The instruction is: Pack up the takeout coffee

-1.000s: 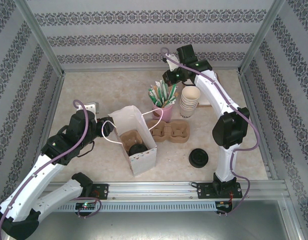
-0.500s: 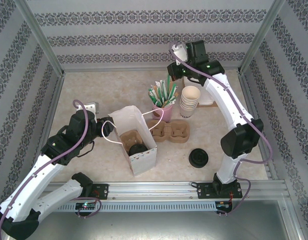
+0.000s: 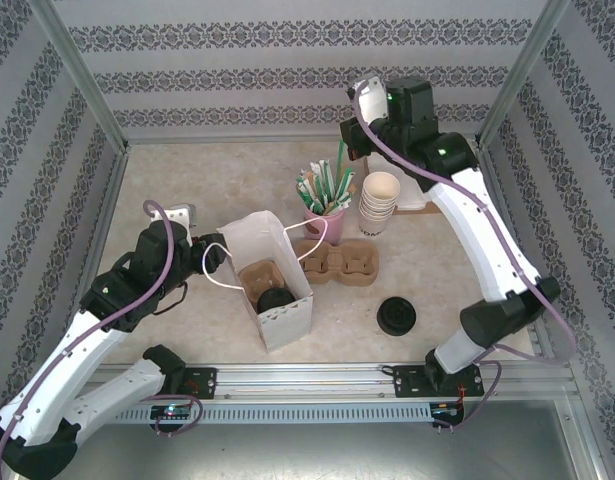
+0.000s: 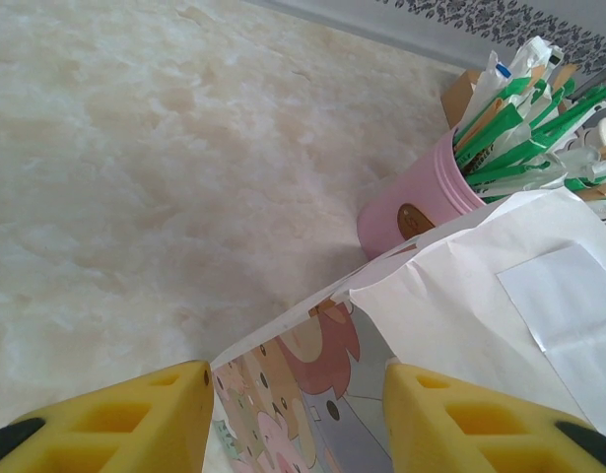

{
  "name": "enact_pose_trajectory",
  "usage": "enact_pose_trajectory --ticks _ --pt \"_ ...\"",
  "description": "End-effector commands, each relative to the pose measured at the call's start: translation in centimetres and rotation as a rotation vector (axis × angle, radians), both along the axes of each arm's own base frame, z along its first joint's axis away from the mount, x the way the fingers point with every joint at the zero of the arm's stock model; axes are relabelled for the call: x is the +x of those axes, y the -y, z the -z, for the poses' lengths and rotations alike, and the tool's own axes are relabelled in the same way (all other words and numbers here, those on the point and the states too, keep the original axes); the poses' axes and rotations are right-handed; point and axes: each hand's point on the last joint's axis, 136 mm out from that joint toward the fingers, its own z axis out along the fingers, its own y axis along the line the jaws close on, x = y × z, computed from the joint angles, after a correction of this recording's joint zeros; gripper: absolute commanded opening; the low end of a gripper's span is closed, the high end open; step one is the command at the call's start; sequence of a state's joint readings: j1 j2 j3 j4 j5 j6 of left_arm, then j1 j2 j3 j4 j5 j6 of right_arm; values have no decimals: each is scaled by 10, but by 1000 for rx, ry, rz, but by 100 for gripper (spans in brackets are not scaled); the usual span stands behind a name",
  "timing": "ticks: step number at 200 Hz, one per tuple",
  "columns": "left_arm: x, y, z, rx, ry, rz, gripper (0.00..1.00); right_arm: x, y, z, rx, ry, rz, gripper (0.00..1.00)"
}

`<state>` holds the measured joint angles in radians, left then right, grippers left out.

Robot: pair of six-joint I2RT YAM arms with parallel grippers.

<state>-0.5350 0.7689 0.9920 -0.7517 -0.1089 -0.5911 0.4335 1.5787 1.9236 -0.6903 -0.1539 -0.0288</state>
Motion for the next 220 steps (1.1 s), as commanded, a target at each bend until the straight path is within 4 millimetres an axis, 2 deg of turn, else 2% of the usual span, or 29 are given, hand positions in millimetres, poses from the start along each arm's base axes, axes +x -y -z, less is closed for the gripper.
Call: enact_pose_trajectory --ticks 1,58,133,188,220 --pt "3 -4 -20 -23 58 -23 50 -23 7 -37 25 94 29 0" --pt "2 -4 -21 -28 68 -25 50 -50 3 -67 54 164 19 0" --pt "4 -2 -17 -33 59 -21 50 -94 -19 -120 54 310 -40 0" --pt "3 -2 -15 -34 52 -21 50 -149 -41 -170 128 428 -163 0" --pt "3 -1 -14 -37 48 -21 50 -179 -62 -180 114 481 -248 0"
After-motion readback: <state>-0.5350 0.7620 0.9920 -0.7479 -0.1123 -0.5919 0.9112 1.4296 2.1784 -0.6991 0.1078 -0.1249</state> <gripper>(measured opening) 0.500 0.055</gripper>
